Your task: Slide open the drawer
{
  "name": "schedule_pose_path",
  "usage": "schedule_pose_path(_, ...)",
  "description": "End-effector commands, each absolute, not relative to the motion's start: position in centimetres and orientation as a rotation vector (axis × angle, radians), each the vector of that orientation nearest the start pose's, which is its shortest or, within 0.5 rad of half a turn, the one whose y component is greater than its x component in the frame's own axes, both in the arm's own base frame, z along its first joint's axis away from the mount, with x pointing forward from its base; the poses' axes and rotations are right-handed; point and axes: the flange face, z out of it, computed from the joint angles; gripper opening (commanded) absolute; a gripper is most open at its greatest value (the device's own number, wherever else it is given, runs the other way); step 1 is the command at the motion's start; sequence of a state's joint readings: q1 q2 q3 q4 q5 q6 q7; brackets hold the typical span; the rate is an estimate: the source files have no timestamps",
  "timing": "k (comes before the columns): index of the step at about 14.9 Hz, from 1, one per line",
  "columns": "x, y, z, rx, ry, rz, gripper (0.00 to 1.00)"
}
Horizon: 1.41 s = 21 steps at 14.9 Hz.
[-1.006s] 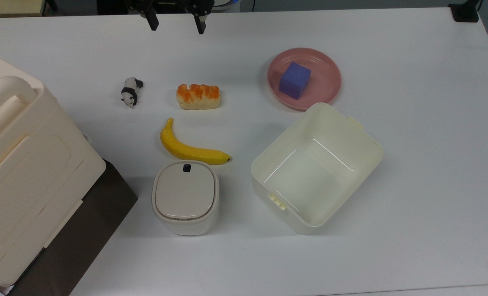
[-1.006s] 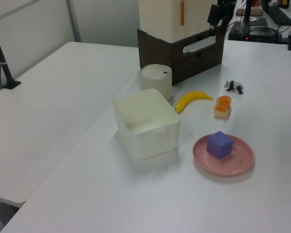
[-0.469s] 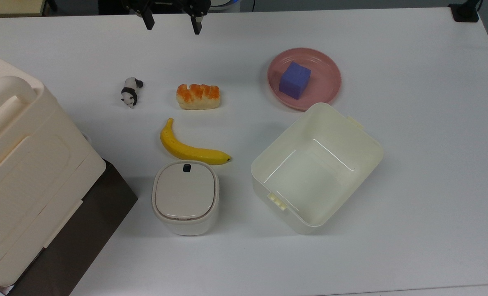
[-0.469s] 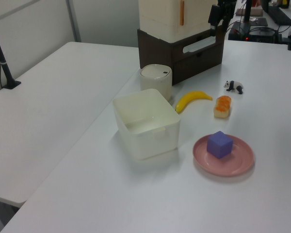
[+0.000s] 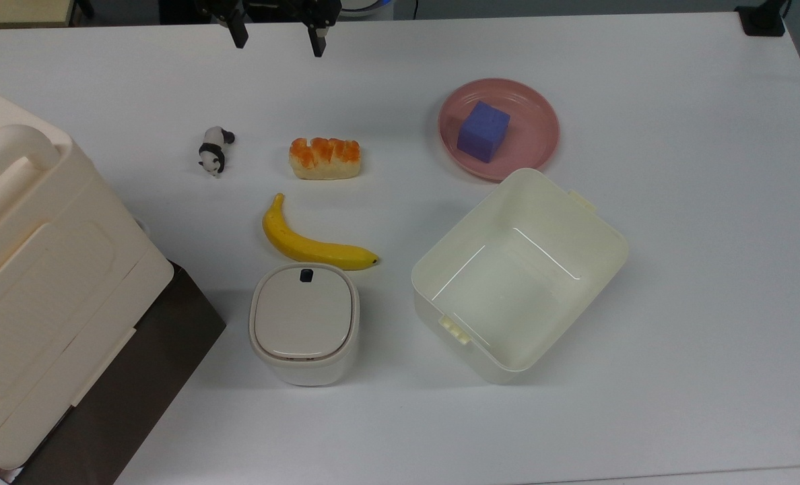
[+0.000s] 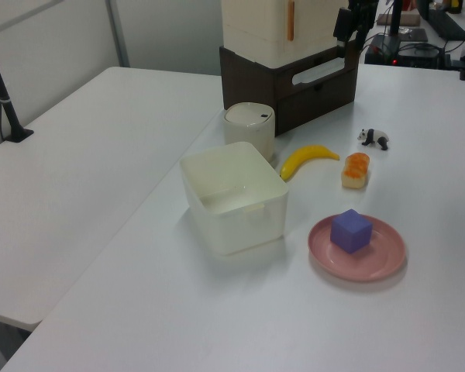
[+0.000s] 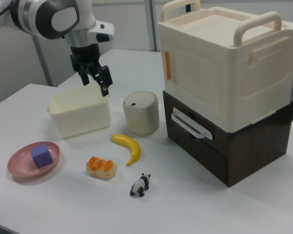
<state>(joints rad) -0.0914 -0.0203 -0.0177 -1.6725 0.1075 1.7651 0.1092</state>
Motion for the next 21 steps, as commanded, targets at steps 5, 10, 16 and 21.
schedule_pose_path(5, 55.54, -5.45, 61.11, -3.038, 0.416, -0.155, 1.0)
schedule_pose_path(10, 55.62, -5.3, 61.03, -3.057, 0.466, -0.158, 1.0)
schedule_pose_path(16, 55.61, -5.16, 61.0, -3.073, 0.456, -0.155, 1.0)
schedule_pose_path(21, 55.7, -4.57, 60.91, -3.099, 0.429, -0.155, 1.0)
